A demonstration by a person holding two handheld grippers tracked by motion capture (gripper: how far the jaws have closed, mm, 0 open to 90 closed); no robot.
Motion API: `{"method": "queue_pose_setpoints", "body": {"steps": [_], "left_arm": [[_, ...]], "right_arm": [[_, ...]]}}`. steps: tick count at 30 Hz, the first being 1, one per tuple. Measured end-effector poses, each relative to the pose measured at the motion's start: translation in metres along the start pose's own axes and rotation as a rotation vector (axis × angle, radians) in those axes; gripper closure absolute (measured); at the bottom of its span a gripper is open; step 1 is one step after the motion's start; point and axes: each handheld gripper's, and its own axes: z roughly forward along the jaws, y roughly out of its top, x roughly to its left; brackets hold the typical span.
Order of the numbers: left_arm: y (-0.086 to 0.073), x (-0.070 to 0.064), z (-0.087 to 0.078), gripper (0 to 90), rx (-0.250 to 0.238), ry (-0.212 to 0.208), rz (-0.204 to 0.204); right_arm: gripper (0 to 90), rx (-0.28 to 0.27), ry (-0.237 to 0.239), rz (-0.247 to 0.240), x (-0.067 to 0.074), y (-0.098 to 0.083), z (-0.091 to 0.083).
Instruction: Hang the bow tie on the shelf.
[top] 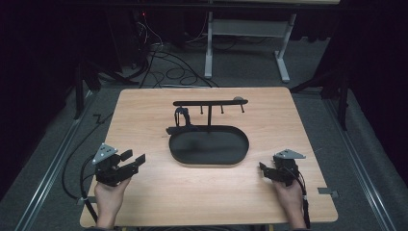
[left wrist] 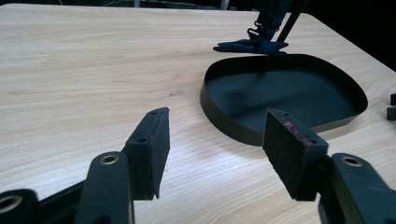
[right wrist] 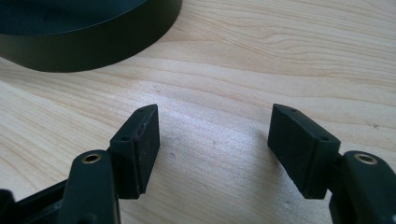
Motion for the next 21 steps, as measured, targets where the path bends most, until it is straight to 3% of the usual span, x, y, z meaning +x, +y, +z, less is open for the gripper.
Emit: {"method": "queue_pose_setpoints", "body": {"steps": [21], "left_arm": [[-0.02, 0.004, 0.002, 41.7, 0.032, 0.019, -0.023]], "right_arm": [[35.6, 0.001, -0.002, 0.001, 0.0, 0.0, 0.0]]}}
